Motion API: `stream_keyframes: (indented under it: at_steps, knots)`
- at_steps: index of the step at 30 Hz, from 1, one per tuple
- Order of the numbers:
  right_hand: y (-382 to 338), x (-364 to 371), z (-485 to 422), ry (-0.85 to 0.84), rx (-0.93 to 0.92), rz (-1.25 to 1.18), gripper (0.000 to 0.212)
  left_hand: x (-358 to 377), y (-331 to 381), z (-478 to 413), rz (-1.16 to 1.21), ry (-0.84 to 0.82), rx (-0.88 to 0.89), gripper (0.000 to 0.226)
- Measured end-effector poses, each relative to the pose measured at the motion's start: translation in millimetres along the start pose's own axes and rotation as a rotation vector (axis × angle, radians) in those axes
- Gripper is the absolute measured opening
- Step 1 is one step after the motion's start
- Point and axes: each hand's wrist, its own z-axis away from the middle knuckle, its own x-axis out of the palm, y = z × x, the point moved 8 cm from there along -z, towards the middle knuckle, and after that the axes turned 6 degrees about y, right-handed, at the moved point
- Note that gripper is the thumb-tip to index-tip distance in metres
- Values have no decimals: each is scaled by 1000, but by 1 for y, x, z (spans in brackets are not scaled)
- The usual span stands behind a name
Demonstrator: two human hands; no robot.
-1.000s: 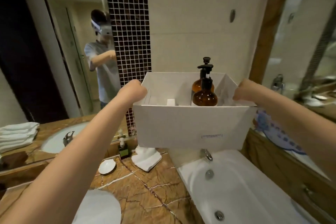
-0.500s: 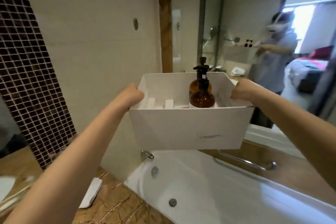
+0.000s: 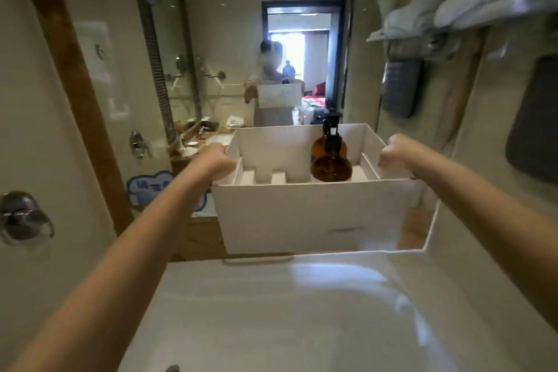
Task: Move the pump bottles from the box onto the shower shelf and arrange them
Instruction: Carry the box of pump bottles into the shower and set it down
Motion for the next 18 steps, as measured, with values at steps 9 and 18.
stream_keyframes:
  at_steps: [9, 18]
  knots:
    - [196, -121, 70, 177, 308, 147, 16, 125, 163, 62, 107, -133, 258, 6]
    - [338, -212, 192, 290, 565, 208, 13, 233, 301, 148, 109, -350, 504, 20]
